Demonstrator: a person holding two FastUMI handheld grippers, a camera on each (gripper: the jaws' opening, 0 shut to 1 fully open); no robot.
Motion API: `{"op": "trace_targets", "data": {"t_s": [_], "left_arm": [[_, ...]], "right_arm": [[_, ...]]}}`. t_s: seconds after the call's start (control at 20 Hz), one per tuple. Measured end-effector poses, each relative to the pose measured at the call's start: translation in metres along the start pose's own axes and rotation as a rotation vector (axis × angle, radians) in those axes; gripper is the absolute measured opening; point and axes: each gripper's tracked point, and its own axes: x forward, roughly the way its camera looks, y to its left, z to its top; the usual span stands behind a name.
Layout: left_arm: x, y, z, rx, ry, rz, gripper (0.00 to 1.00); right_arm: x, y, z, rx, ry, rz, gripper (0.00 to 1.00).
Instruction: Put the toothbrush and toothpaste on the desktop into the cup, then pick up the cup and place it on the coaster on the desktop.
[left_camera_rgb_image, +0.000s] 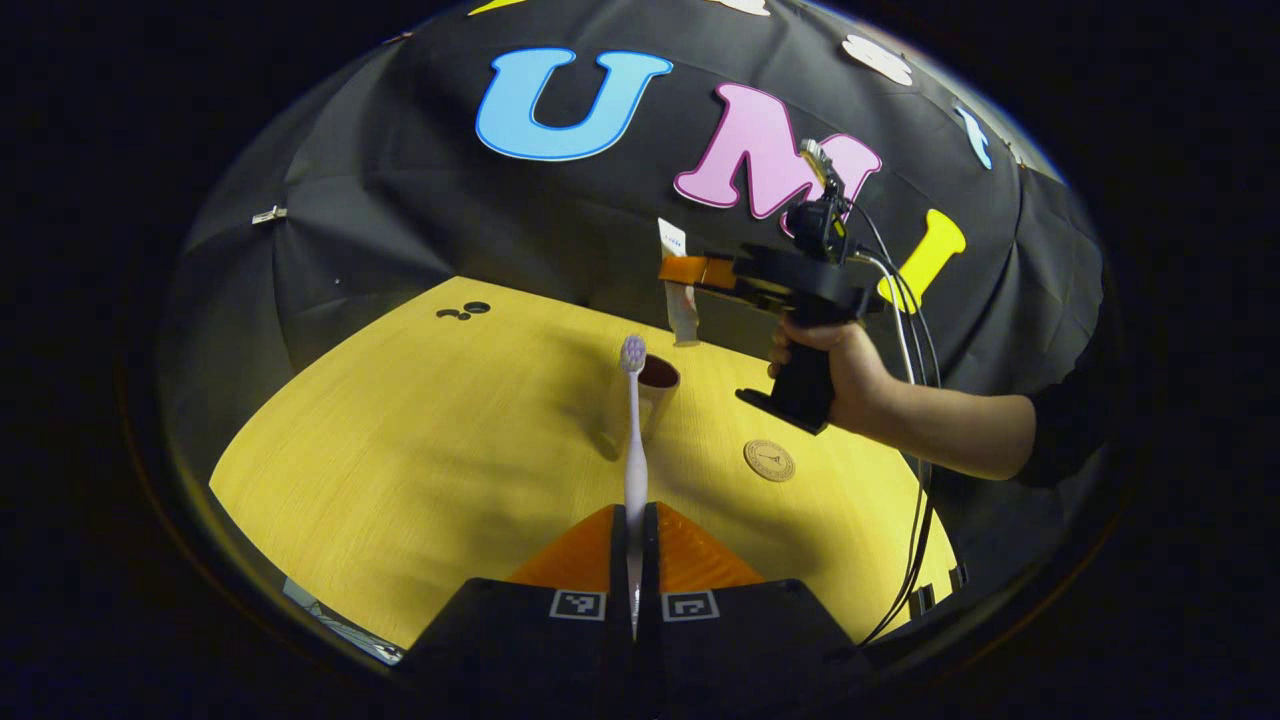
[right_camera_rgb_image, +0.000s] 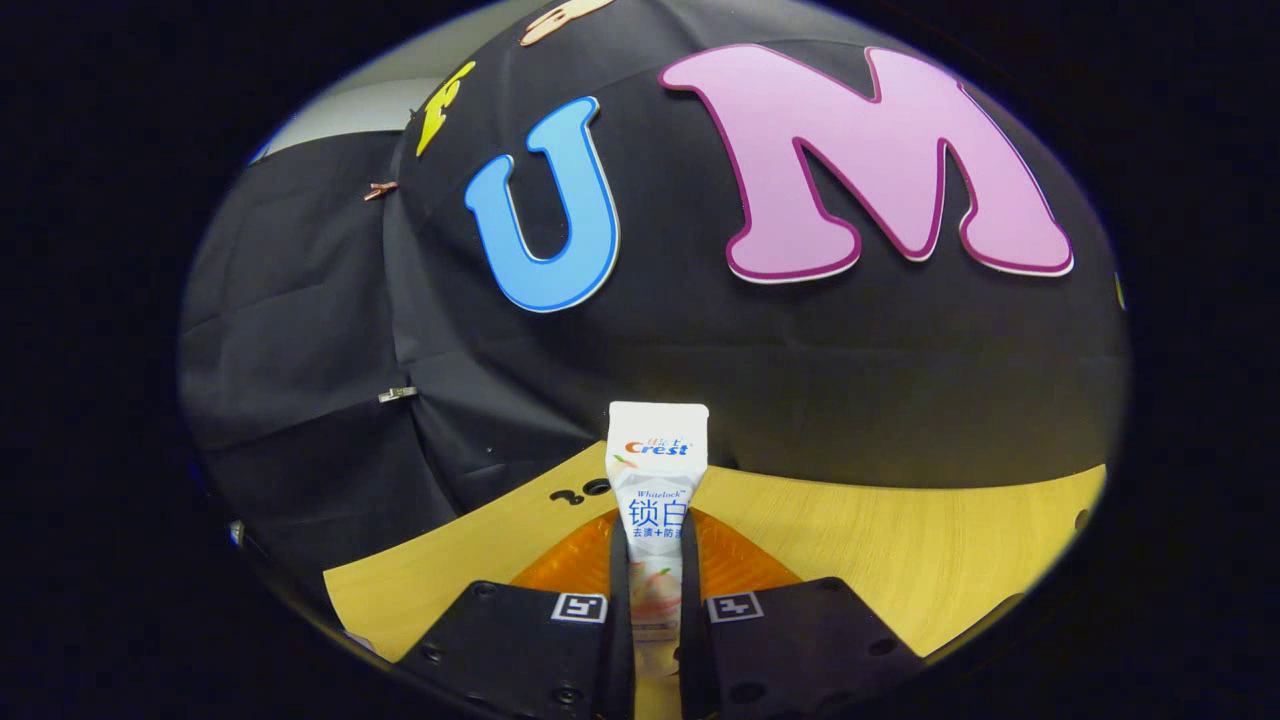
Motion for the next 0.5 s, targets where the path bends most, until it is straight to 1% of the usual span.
{"op": "trace_targets", "data": {"t_s": [0.1, 0.2, 0.25, 0.3, 0.4, 0.45, 0.5], "left_arm": [[0.004, 0.007, 0.007, -0.007, -0.012, -0.001, 0.11], [0.008, 0.012, 0.012, -0.015, -0.029, -0.005, 0.11], [0.01, 0.013, 0.013, -0.02, -0.032, -0.011, 0.06], [0.012, 0.014, 0.014, -0.024, -0.036, -0.014, 0.06], [0.017, 0.014, 0.014, -0.028, -0.039, -0.022, 0.06], [0.018, 0.016, 0.013, -0.028, -0.039, -0.021, 0.11], [0.02, 0.017, 0.013, -0.029, -0.037, -0.022, 0.06]], "right_arm": [[0.011, -0.003, -0.01, 0.012, 0.008, -0.006, 0.21], [0.018, -0.005, -0.02, -0.001, 0.012, -0.007, 0.22], [0.02, -0.006, -0.024, -0.018, 0.01, -0.006, 0.09], [0.022, -0.006, -0.029, -0.026, 0.01, -0.004, 0.21], [0.024, -0.007, -0.04, -0.029, 0.016, -0.002, 0.22], [0.025, -0.006, -0.046, -0.028, 0.026, 0.0, 0.23], [0.025, -0.005, -0.053, -0.023, 0.04, 0.005, 0.24]]}}
